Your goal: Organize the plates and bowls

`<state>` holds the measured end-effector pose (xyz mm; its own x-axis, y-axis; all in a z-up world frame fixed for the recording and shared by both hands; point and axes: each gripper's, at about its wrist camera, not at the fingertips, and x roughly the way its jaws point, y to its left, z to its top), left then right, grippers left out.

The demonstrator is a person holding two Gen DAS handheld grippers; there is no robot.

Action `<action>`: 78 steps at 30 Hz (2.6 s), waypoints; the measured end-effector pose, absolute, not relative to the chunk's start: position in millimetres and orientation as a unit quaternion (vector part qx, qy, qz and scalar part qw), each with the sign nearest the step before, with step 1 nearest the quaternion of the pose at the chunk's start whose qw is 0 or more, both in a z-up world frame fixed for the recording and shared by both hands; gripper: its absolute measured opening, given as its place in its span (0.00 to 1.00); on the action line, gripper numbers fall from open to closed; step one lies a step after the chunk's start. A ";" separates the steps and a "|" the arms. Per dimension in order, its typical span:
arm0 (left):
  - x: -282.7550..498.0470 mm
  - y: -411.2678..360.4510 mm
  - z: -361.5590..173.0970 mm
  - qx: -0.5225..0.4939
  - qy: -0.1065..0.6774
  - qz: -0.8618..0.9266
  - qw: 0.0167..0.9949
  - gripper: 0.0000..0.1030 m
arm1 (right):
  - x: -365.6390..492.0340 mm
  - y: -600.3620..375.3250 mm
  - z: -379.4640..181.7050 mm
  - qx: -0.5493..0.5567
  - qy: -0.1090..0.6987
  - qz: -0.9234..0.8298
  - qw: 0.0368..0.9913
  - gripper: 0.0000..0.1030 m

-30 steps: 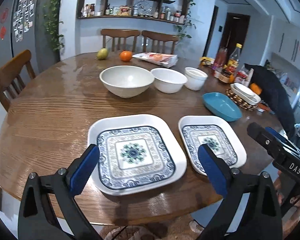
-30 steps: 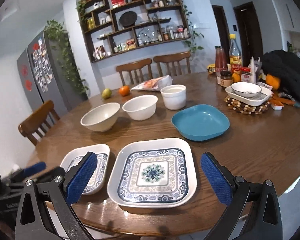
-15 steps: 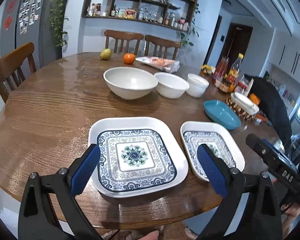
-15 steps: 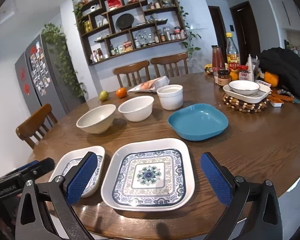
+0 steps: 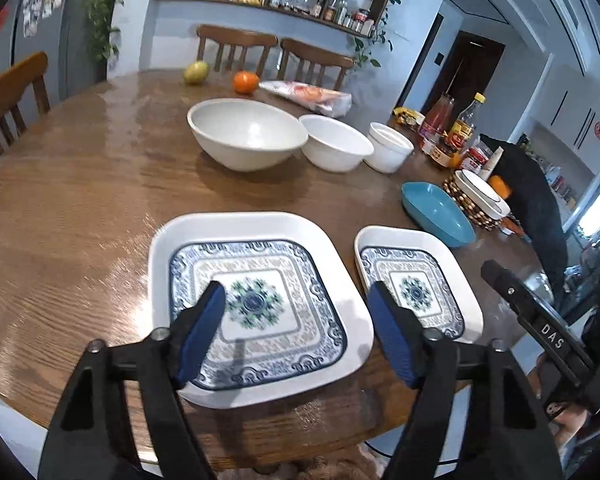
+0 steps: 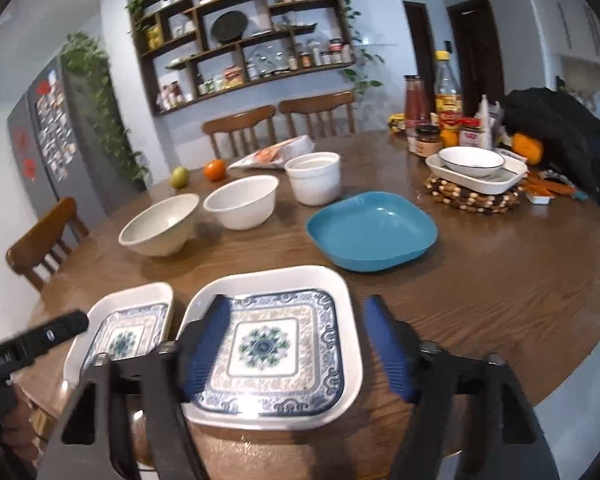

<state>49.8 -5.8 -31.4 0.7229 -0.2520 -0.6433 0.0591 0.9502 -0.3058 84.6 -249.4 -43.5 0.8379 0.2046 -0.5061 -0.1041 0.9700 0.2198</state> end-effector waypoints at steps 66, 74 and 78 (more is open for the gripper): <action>92.6 -76.1 -56.3 -0.108 0.407 -0.136 0.897 0.41 | 145.0 -259.3 -87.7 0.077 0.346 0.076 0.932 0.38; 83.5 -74.3 -50.7 -0.110 0.421 -0.116 0.893 0.42 | 145.1 -247.2 -84.1 0.086 0.361 0.108 0.922 0.35; 71.5 -69.1 -46.2 -0.110 0.403 -0.094 0.904 0.43 | 136.4 -231.8 -76.9 0.064 0.342 0.124 0.930 0.35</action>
